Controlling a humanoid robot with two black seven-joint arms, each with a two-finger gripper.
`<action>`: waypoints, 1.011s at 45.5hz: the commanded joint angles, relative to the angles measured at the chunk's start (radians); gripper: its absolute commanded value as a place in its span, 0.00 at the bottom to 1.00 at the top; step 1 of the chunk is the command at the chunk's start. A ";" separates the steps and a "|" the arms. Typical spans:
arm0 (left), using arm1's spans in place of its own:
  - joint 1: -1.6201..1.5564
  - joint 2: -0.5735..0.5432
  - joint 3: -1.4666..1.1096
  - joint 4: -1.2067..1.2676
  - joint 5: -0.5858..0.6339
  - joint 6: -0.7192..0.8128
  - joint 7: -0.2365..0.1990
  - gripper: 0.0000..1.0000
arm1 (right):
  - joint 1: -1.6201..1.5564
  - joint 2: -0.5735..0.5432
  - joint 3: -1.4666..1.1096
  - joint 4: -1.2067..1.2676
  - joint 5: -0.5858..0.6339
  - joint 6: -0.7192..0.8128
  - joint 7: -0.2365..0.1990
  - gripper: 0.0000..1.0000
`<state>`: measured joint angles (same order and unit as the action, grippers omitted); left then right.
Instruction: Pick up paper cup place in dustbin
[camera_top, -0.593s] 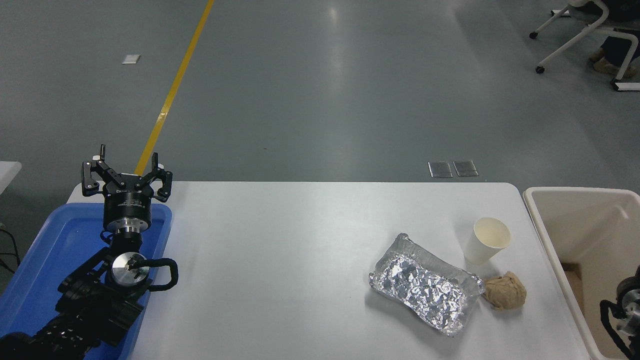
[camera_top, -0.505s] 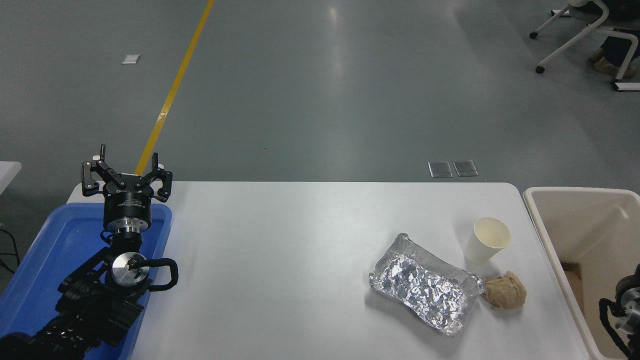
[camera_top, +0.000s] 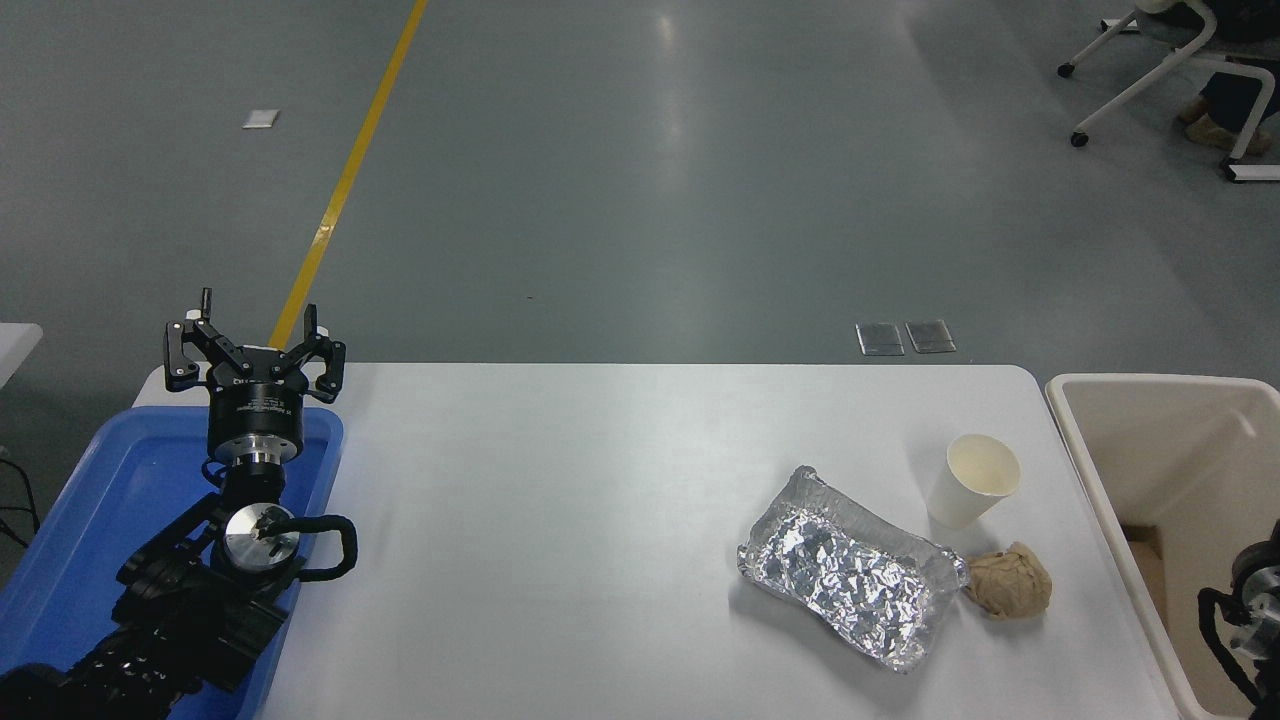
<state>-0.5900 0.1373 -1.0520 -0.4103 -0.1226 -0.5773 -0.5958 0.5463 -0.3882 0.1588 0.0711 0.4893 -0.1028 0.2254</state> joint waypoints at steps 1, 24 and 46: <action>-0.001 0.001 0.000 -0.001 0.000 -0.001 0.001 0.99 | 0.029 -0.020 -0.096 0.001 -0.003 0.006 0.000 1.00; -0.001 0.001 0.001 -0.001 0.001 -0.001 0.001 0.99 | 0.052 -0.136 -0.156 0.093 -0.093 0.083 -0.012 1.00; -0.001 0.001 0.001 -0.001 0.001 -0.001 0.001 0.99 | 0.239 -0.472 -0.188 0.733 -0.705 0.083 -0.014 1.00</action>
<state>-0.5905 0.1380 -1.0509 -0.4110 -0.1206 -0.5783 -0.5942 0.6987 -0.7644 -0.0156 0.5993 0.0618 -0.0224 0.2148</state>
